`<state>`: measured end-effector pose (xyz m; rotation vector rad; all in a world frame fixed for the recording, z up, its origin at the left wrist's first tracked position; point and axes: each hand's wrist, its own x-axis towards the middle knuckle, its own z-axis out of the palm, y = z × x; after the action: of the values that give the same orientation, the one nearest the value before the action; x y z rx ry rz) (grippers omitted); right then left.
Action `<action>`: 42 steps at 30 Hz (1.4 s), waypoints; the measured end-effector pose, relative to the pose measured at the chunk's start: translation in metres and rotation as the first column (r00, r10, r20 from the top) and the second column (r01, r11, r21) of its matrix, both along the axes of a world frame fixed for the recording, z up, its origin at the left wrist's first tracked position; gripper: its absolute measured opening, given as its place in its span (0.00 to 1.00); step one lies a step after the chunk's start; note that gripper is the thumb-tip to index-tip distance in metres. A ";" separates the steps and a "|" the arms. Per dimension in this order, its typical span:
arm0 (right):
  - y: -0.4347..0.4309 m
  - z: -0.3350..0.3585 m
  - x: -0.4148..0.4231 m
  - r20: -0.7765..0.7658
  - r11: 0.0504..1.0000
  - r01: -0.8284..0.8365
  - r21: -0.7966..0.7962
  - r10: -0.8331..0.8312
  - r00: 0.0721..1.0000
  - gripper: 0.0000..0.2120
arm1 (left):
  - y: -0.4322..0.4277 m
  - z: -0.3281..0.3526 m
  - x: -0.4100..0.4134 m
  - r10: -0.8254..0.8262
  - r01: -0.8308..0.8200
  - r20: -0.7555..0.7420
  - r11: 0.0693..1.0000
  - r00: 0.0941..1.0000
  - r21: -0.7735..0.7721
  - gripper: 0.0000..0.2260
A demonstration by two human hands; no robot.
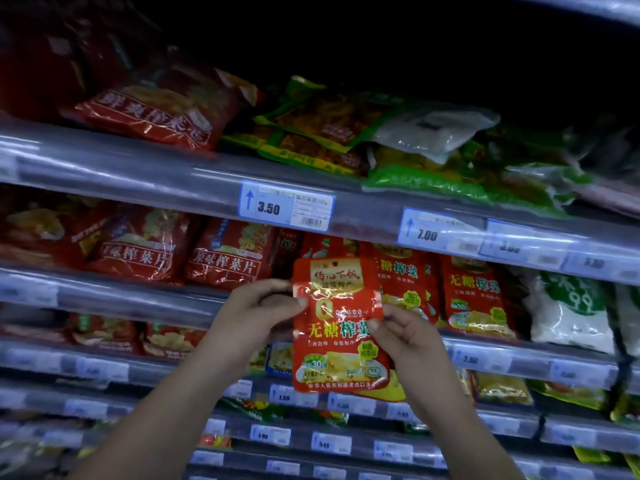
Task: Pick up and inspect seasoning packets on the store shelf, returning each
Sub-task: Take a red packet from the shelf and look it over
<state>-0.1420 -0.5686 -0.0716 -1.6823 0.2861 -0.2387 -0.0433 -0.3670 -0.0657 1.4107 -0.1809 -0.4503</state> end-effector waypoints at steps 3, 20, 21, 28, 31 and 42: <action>-0.001 0.006 0.008 0.025 0.999 -0.036 0.014 0.036 0.999 0.11 | 0.002 -0.005 -0.003 -0.020 0.014 0.050 0.993 0.999 0.114 0.06; 0.017 0.024 0.046 -0.013 0.959 0.063 -0.275 -0.069 0.998 0.22 | 0.028 -0.009 0.011 0.159 -0.204 0.259 0.966 0.953 0.159 0.17; 0.020 0.026 0.053 -0.012 0.958 0.072 -0.279 -0.079 0.997 0.24 | 0.030 -0.009 0.012 0.159 -0.210 0.274 0.963 0.949 0.171 0.17; 0.025 0.024 0.093 0.038 0.960 0.230 -0.159 -0.227 0.973 0.23 | 0.048 -0.013 0.015 0.157 -0.231 0.330 0.953 0.931 0.198 0.16; 0.022 0.023 0.104 0.033 0.965 0.251 -0.072 -0.249 0.968 0.22 | 0.049 -0.011 0.015 0.152 -0.225 0.334 0.955 0.930 0.193 0.16; -0.013 0.030 0.085 0.086 0.830 0.263 -0.491 -0.254 0.963 0.09 | 0.020 -0.004 0.007 0.052 -0.205 0.453 0.933 0.890 0.296 0.14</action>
<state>-0.0575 -0.5812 -0.0413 -2.1540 0.4716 -0.5702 -0.0360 -0.3473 -0.0693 1.8415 -0.3861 -0.0389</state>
